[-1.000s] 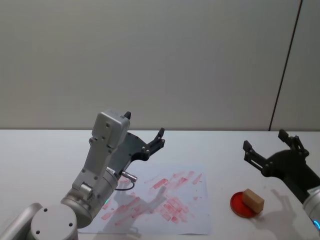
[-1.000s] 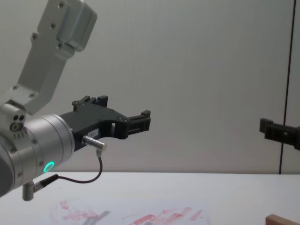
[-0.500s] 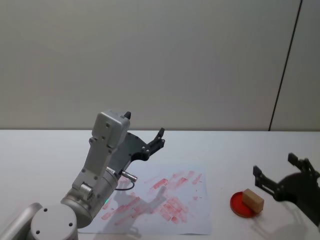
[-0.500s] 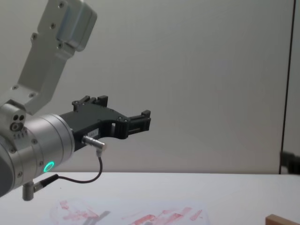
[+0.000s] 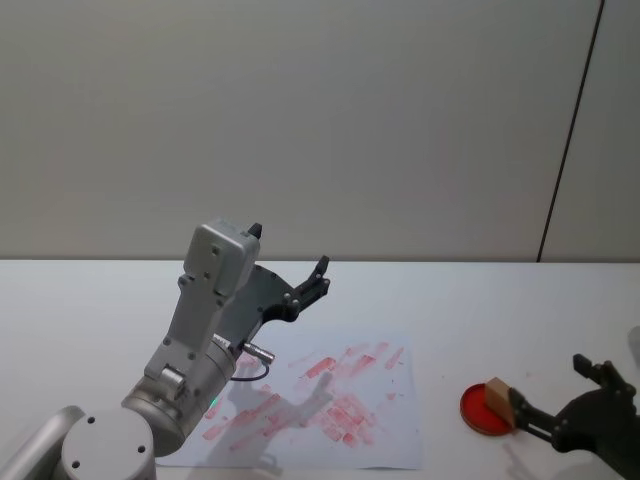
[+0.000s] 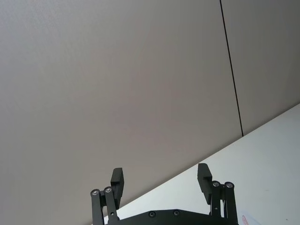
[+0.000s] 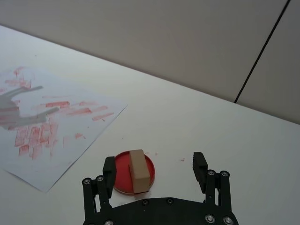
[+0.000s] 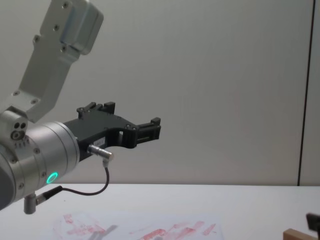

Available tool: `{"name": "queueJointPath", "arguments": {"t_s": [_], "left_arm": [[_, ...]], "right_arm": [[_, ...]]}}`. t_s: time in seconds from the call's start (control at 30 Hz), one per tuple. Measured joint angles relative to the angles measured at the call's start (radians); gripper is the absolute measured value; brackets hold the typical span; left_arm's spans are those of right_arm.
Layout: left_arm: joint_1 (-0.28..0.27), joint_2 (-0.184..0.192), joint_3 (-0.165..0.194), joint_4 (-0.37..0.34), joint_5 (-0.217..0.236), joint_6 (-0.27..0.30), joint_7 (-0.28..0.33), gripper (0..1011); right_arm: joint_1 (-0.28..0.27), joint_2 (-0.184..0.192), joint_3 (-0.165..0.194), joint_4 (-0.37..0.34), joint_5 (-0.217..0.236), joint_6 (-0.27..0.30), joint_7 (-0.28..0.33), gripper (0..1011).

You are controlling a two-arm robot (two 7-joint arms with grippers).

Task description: Use the one hand to pick up the stamp and affix it onto the A4 paper.

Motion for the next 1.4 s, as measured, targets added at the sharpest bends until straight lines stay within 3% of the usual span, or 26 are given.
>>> {"name": "queueJointPath", "arguments": {"t_s": [0.47, 1.03, 1.4], "left_arm": [[0.0, 0.0, 0.0, 0.0, 0.0, 0.0, 0.0, 1002], [0.0, 0.0, 0.0, 0.0, 0.0, 0.0, 0.0, 1002], [0.0, 0.0, 0.0, 0.0, 0.0, 0.0, 0.0, 1003]], "right_arm": [[0.093, -0.054, -0.033, 0.117, -0.09, 0.042, 0.083, 1001], [0.174, -0.119, -0.064, 0.231, -0.133, 0.07, 0.131, 1001], [0.196, -0.138, -0.073, 0.264, -0.143, 0.076, 0.146, 760]]}}
